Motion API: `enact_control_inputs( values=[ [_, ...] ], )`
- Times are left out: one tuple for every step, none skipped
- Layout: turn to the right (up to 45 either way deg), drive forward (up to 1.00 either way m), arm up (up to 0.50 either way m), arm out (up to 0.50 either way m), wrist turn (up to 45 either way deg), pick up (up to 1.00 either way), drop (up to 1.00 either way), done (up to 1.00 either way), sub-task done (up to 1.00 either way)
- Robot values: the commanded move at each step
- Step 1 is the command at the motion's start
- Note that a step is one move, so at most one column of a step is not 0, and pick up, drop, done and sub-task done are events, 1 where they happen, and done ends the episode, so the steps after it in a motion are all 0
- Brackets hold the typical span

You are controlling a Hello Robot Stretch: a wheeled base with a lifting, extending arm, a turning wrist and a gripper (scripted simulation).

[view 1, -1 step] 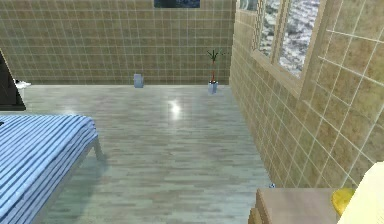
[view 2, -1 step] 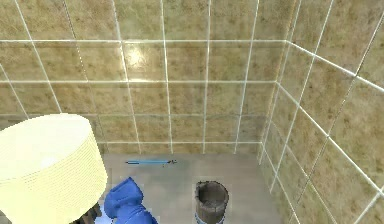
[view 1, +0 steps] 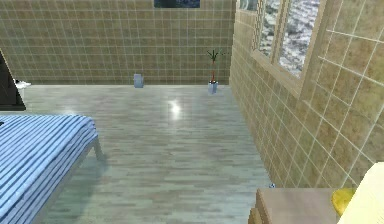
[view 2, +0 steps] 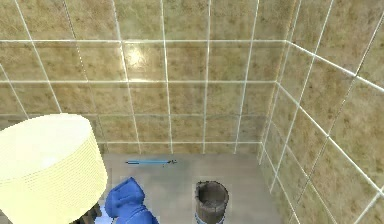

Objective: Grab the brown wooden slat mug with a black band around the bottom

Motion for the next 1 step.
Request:
enact_control_inputs(
  values=[
    [0.0, 0.00, 0.38, 0.00, 0.0, 0.00, 0.00, 0.00, 0.00]
  ],
)
